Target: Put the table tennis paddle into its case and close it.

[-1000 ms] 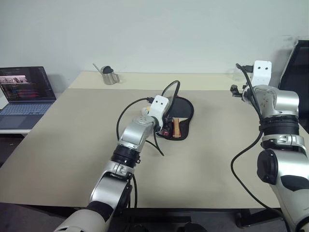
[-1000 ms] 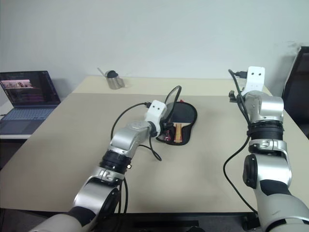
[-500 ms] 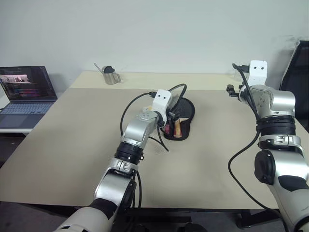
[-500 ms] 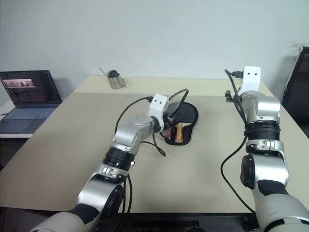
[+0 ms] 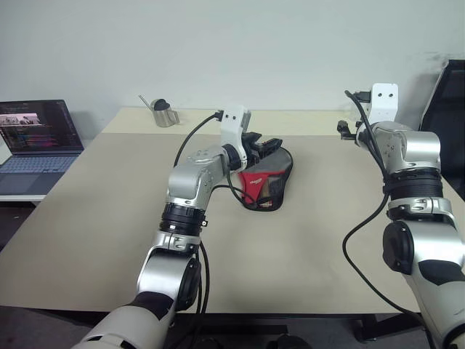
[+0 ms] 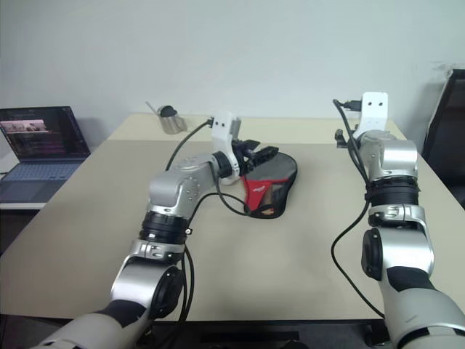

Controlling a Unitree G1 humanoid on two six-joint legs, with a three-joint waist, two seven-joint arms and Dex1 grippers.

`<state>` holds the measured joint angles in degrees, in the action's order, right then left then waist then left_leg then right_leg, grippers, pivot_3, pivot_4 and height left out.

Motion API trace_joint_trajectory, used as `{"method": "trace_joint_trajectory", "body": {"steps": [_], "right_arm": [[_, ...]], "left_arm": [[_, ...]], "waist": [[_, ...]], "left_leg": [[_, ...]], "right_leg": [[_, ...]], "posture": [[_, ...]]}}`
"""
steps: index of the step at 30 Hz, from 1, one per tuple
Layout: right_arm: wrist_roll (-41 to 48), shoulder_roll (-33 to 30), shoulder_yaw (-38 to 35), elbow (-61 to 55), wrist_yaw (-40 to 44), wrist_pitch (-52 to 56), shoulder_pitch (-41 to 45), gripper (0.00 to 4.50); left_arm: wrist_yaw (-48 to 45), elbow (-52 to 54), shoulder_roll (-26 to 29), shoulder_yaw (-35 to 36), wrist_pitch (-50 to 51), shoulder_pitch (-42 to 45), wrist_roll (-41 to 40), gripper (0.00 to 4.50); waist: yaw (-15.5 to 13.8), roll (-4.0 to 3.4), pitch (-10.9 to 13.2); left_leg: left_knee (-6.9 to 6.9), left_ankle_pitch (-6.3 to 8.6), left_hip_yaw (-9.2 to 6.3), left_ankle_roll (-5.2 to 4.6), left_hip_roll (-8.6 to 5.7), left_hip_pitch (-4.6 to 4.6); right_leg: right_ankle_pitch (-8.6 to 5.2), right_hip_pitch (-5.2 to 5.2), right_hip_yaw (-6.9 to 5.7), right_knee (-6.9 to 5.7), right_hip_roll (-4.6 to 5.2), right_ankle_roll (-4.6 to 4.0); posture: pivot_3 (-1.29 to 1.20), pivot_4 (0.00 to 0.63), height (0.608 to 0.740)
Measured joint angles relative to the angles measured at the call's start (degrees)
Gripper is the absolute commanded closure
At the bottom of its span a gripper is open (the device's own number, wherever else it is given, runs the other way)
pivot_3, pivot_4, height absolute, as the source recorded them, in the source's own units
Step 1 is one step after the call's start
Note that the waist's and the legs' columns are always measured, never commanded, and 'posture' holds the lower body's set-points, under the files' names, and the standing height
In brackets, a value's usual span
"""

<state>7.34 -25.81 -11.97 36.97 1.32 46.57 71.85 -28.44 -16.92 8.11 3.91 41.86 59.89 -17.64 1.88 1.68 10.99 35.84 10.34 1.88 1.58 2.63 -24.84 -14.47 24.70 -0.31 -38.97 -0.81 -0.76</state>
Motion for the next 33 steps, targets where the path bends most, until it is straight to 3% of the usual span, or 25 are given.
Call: {"method": "trace_joint_trajectory", "body": {"steps": [3,8,13,17,23,33], "right_arm": [[0.13,0.07,0.34,0.32,1.11,0.03,0.69,0.00],[1.69,2.13,0.39,-0.02,4.90,2.30,0.61,0.00],[3.21,7.19,3.42,-5.37,9.41,6.27,-3.82,0.00],[3.52,12.55,5.54,-7.63,9.73,8.49,-7.69,0.00],[3.43,16.15,6.48,-8.03,8.68,9.68,-9.76,0.00],[0.86,15.74,6.61,-7.84,6.05,9.78,-12.03,0.00]], "left_arm": [[-1.49,2.69,2.65,-0.73,1.47,-2.76,-0.35,0.95],[-12.17,12.20,15.52,-6.03,1.68,-12.39,-0.32,0.95],[-18.30,15.51,27.03,-6.51,-0.16,-20.76,0.41,0.95],[-20.37,18.89,32.40,-6.47,-1.99,-25.87,1.22,0.95],[-20.83,21.45,33.71,-5.83,-2.24,-28.41,1.03,0.95],[-19.84,23.16,33.70,-5.81,-2.06,-28.30,0.99,0.95]], "waist": [[0.15,0.00,0.00],[0.74,-0.05,0.03],[0.84,-0.05,0.03],[0.51,-0.05,0.03],[-0.48,-0.04,0.02],[-0.13,-0.04,0.02]], "left_leg": [[-0.01,0.00,0.00,0.00,0.04,0.04],[-0.13,-0.01,-0.02,0.01,0.17,0.11],[-0.05,0.00,-0.03,0.01,0.18,0.09],[-0.03,0.00,-0.04,0.00,0.23,0.04],[0.04,0.00,-0.07,-0.01,0.18,-0.01],[0.02,-0.01,-0.09,-0.01,0.16,0.02]], "right_leg": [[0.00,0.01,0.02,-0.02,0.00,-0.01],[-0.01,0.05,0.02,-0.06,-0.08,-0.06],[0.00,0.04,0.02,-0.08,-0.02,-0.07],[-0.01,0.05,0.02,-0.06,0.10,-0.06],[0.01,0.01,-0.07,-0.02,0.11,-0.01],[0.02,0.02,-0.09,-0.03,0.00,-0.02]], "posture": [[0.00,0.150,0.740],[0.00,0.150,0.740],[0.00,0.150,0.740],[0.00,0.150,0.740],[0.00,0.150,0.740],[0.00,0.150,0.740]]}}
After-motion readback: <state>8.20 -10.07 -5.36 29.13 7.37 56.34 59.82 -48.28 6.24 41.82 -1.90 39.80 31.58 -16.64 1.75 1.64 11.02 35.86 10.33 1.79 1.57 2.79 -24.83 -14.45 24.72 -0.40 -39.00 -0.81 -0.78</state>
